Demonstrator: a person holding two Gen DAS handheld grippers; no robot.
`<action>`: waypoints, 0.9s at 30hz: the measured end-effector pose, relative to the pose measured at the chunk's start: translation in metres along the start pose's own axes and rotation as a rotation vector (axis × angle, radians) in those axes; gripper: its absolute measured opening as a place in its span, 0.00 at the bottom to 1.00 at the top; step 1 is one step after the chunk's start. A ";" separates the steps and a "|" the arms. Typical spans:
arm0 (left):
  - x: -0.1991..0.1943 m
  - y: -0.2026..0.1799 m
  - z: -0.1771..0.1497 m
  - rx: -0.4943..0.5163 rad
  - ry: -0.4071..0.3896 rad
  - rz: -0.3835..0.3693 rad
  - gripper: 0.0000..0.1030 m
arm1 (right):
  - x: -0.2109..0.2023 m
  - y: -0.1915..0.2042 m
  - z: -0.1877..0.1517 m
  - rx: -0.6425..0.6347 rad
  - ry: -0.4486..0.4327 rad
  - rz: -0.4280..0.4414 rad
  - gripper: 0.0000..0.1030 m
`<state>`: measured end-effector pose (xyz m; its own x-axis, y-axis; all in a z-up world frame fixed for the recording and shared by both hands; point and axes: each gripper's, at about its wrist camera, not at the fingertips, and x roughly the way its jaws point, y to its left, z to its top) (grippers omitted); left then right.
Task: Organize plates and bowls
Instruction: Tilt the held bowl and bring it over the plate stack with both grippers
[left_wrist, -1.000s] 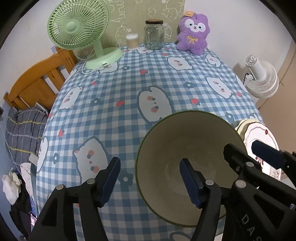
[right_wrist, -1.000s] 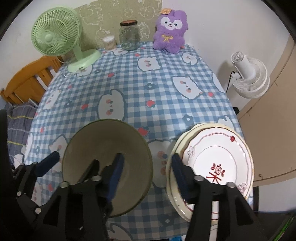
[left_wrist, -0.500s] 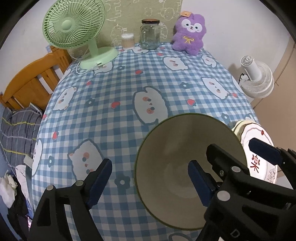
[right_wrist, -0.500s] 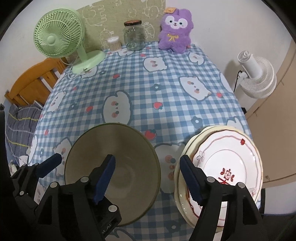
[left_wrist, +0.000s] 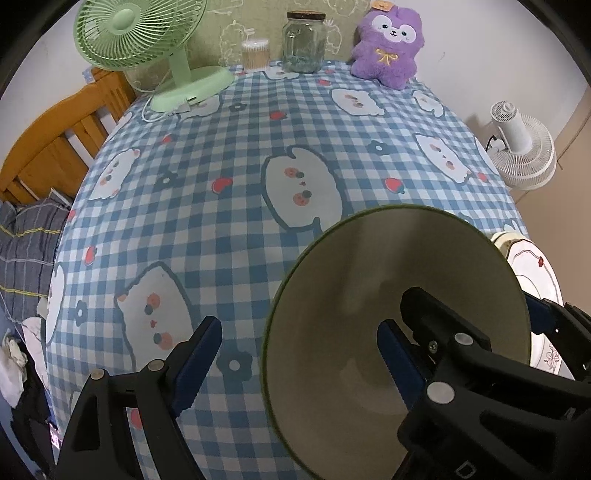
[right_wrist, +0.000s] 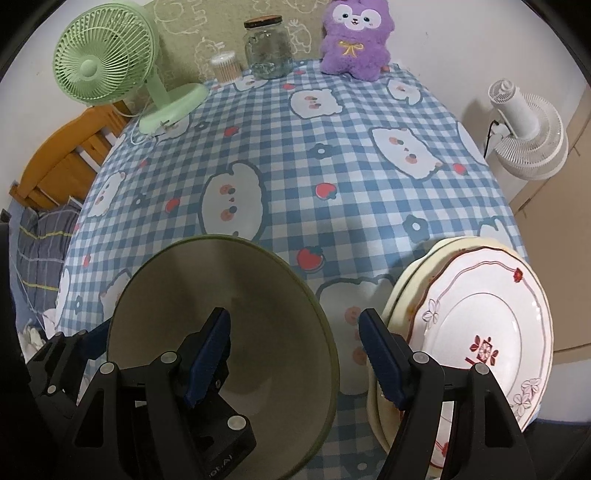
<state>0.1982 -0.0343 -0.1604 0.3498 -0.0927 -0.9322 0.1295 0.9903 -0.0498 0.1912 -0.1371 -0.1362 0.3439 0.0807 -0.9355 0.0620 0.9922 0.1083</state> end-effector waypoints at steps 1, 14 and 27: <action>0.001 0.000 0.000 -0.001 0.000 -0.005 0.85 | 0.003 0.000 0.001 0.001 0.005 0.002 0.73; 0.009 -0.003 0.000 0.002 0.000 -0.020 0.83 | 0.015 -0.004 0.000 0.032 0.017 0.027 0.64; 0.009 -0.001 0.000 0.001 0.016 -0.091 0.70 | 0.017 -0.002 0.002 0.011 0.048 0.072 0.56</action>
<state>0.2013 -0.0366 -0.1688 0.3213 -0.1810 -0.9295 0.1612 0.9777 -0.1347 0.1989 -0.1375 -0.1519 0.3027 0.1569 -0.9401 0.0494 0.9824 0.1799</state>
